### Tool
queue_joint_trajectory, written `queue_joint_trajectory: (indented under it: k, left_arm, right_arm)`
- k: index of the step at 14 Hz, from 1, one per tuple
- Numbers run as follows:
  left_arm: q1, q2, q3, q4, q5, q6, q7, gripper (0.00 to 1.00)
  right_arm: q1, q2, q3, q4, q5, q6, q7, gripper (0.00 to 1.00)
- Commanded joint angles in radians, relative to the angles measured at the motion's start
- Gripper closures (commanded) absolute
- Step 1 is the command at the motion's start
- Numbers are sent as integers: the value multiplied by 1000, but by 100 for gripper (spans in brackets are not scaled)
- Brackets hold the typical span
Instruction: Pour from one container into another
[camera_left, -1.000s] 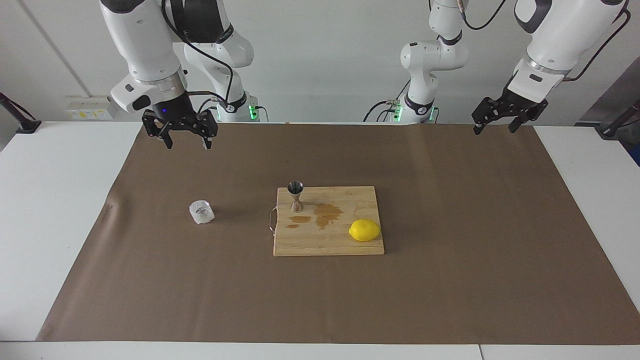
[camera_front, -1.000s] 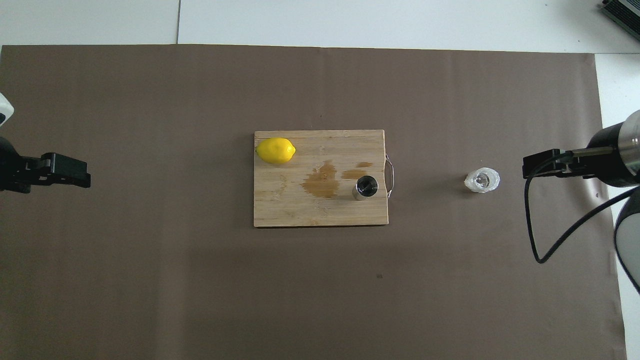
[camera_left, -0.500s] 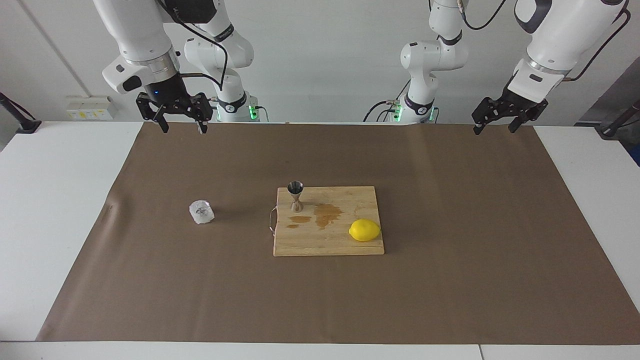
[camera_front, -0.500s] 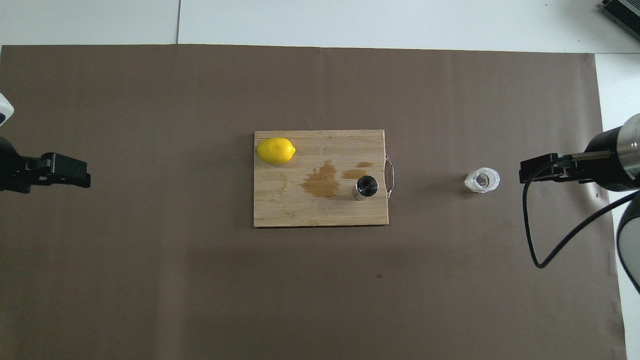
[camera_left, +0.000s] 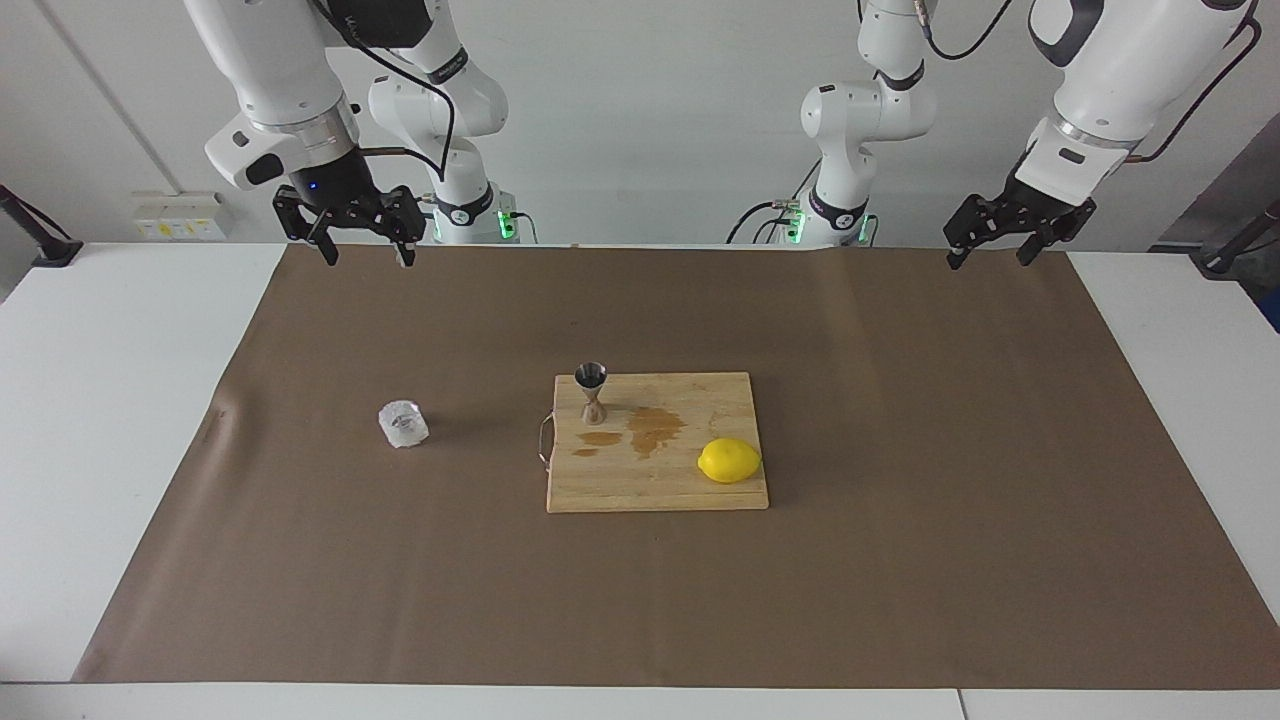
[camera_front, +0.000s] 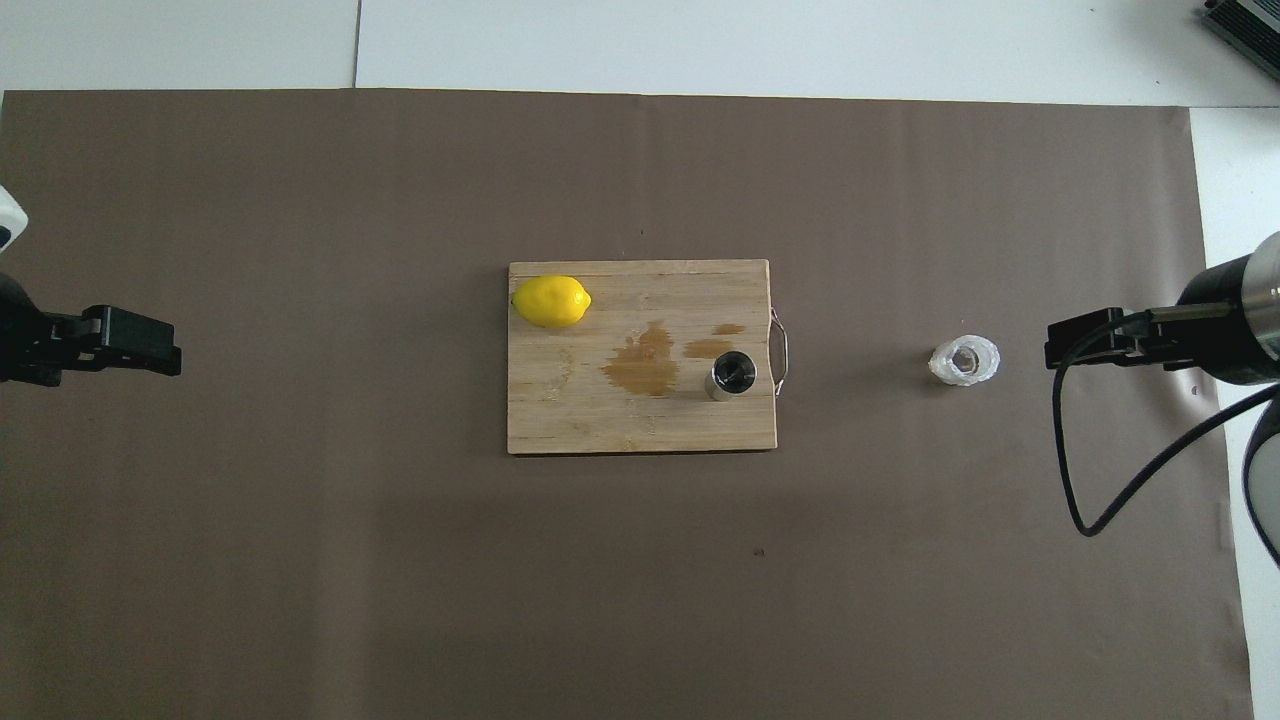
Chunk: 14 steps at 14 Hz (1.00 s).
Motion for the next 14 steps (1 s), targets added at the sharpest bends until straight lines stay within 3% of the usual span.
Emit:
queue_joint_trajectory:
  k: [1,8,11,14]
  left_arm:
    - [-4,-16,5,-8,2,-14,-3,0]
    - [-4,-16,5,-8,2,-14,-3,0]
    - [-4,-16,5,-8,2,-13,-3,0]
    - [-4,-16,5,-8,2,-14,-3,0]
  right_arm:
    - [-21,-17,5,-10,17,-9,8,0]
    - [-6,-25,-5,-14,17,-24,5,0]
    - [71,-25,-86,-14,16,-27,5,0]
    - [74,-25,-97,-14,16,-29,5,0]
